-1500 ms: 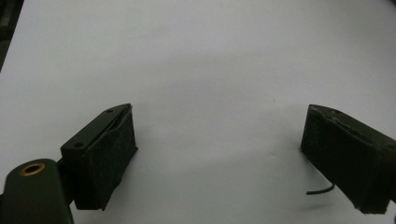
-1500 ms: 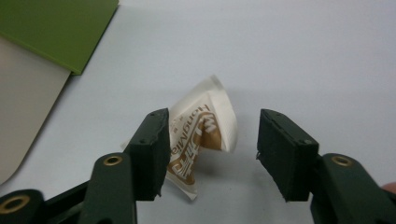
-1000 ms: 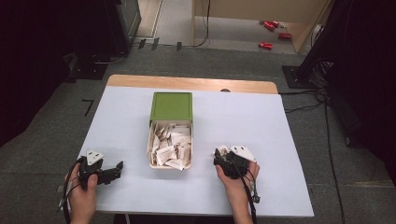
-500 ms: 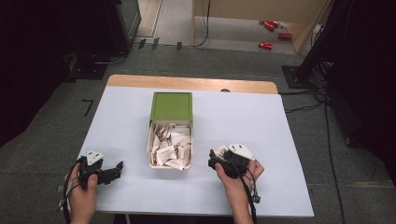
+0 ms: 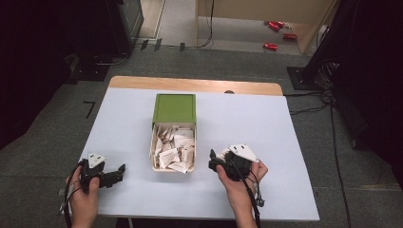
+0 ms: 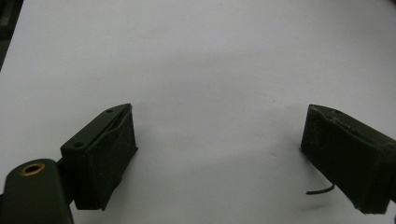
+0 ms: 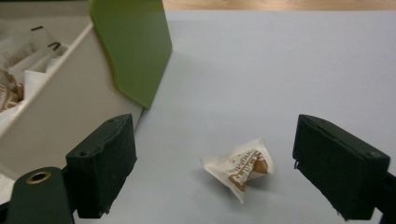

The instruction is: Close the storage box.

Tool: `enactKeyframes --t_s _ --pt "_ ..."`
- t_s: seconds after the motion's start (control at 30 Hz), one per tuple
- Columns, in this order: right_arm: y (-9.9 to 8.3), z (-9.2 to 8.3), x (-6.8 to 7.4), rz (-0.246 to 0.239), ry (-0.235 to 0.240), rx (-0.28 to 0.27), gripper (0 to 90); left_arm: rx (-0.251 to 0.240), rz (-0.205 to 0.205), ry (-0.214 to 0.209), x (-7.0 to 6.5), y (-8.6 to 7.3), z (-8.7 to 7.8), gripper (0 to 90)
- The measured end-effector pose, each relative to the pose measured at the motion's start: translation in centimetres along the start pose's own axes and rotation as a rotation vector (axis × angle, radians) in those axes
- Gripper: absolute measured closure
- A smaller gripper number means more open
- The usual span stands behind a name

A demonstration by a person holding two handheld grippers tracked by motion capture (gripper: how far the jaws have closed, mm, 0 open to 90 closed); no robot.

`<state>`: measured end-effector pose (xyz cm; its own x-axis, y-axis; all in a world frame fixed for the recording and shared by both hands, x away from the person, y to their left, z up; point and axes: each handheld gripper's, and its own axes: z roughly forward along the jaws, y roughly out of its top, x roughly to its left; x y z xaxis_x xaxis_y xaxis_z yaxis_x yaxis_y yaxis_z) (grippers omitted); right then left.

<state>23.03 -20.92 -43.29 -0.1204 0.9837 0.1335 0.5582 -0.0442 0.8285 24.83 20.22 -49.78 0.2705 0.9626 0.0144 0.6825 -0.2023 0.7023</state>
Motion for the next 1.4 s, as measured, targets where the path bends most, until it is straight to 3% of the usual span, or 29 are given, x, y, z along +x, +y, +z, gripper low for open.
enactKeyframes --t_s 0.83,0.9,1.17,1.4 --pt "1.9 -1.3 4.1 -0.032 0.101 -0.050 16.7 0.000 0.001 0.000 0.0 0.0 0.0 10.7" --pt "1.7 -1.2 4.8 -0.041 0.125 -0.044 18.7 0.000 0.000 0.000 0.0 0.0 0.0 10.7" --pt "1.1 -0.7 6.3 -0.051 0.147 -0.020 26.8 0.000 0.000 0.000 0.0 0.0 0.0 10.7" --pt "0.0 0.4 7.4 -0.067 0.123 0.021 38.6 0.000 0.001 0.000 0.0 0.0 0.0 10.7"
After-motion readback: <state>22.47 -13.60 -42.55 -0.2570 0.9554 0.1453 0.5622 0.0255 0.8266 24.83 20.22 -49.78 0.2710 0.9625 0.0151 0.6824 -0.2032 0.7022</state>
